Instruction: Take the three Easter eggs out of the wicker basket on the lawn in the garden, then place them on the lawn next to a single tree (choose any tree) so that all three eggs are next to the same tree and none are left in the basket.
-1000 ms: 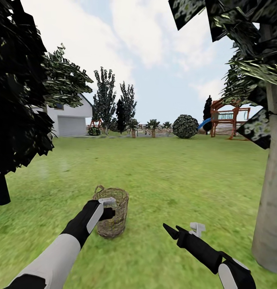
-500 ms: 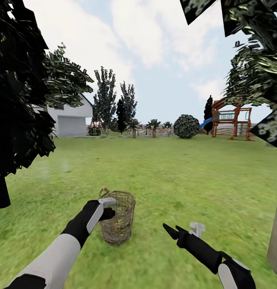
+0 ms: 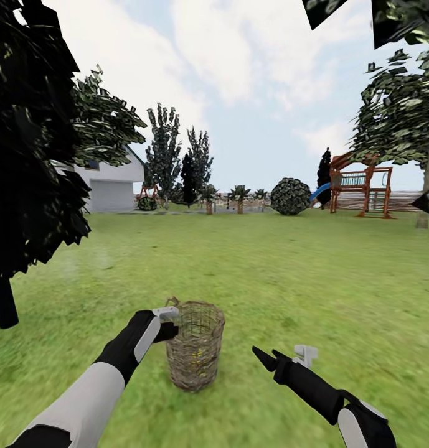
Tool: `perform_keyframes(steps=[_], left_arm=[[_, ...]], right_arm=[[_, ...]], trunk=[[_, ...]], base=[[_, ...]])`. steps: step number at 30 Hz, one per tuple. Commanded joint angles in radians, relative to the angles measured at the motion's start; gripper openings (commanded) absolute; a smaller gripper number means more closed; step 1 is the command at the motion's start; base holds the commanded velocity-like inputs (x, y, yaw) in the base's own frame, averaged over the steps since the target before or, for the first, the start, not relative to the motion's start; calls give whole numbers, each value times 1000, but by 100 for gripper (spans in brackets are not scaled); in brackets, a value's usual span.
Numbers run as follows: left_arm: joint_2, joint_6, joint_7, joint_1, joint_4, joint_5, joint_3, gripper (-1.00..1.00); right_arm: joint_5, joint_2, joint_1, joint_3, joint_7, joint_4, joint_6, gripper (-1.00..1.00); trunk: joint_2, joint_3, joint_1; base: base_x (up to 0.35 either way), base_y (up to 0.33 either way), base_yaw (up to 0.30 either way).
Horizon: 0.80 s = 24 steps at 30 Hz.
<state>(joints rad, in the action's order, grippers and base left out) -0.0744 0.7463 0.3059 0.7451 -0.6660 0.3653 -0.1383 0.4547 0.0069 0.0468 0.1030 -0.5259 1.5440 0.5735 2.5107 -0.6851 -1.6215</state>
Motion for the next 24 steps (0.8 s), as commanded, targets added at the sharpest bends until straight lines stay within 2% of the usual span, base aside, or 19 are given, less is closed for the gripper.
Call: perform_keyframes(steps=[1,11,24], left_arm=[[1,2,9,0,0,10,-3,100],[0,1,10,0,6,10,-4,100],[0,1,6,0,8,10,-4,100]], right_arm=[[6,1,1,2,-2,1,8,100],[7,0,1,3,-2,1,7,100],[6,1,1,-5,-2,1,8,100]], trunk=[[1,0,0],[1,13,0],[1,31,0]], base=[[181,249,-56],[181,228,-140],[160,141,-188]])
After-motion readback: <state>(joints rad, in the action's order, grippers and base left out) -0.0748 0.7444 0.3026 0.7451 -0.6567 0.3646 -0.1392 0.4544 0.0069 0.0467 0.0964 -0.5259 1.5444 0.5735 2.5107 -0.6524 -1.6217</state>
